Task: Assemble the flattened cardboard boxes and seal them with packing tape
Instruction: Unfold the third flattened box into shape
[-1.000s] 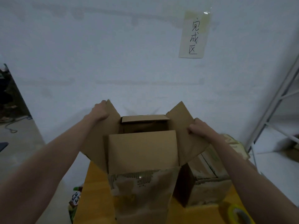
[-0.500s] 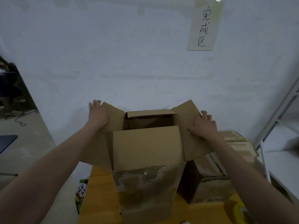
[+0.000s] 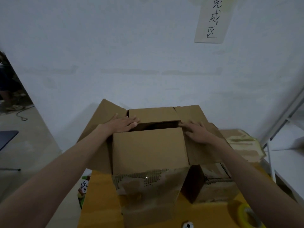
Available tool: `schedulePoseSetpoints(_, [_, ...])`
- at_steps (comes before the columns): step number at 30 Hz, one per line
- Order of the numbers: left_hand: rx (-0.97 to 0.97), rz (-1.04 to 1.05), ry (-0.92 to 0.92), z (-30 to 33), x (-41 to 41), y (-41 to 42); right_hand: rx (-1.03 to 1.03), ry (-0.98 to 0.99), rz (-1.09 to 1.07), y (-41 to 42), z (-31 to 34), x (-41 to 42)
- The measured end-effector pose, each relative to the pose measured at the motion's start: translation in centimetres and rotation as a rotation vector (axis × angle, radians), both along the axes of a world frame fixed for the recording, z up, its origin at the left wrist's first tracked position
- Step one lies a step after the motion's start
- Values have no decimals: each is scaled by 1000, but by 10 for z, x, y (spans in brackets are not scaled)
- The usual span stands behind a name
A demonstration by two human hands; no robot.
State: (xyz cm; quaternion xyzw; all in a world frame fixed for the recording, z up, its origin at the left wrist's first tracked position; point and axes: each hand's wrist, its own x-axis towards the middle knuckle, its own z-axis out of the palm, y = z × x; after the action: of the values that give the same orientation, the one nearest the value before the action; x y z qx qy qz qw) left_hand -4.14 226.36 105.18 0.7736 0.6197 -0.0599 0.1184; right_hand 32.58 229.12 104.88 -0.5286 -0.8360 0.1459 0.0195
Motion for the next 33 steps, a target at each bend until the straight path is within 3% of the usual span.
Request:
schedulePoseSetpoints(7, [90,-124,252,5,-8,8,96,-40,17,-13,-9,-9])
schedulePoseSetpoints(14, [407,-84,299,13,9,6,134,-74,29,-13,-22,-7])
schedulePoseSetpoints(17, [405,-148,388,15,0,10,85,-21,74,-14,-21,9])
schedulePoseSetpoints(22, [395,-190,491,9,-2,7,57,131,69,-20,-12,11])
schedulePoseSetpoints(26, [398,-165,492,15,0,5,-62,483,-44,-44,15,5])
schedulePoseSetpoints(30, [355,-149,412,19,-1,4,-165,680,-34,-69,29,2])
schedulePoseSetpoints(33, [315,-47,227,16,-3,5,-137,834,-61,-67,22,5])
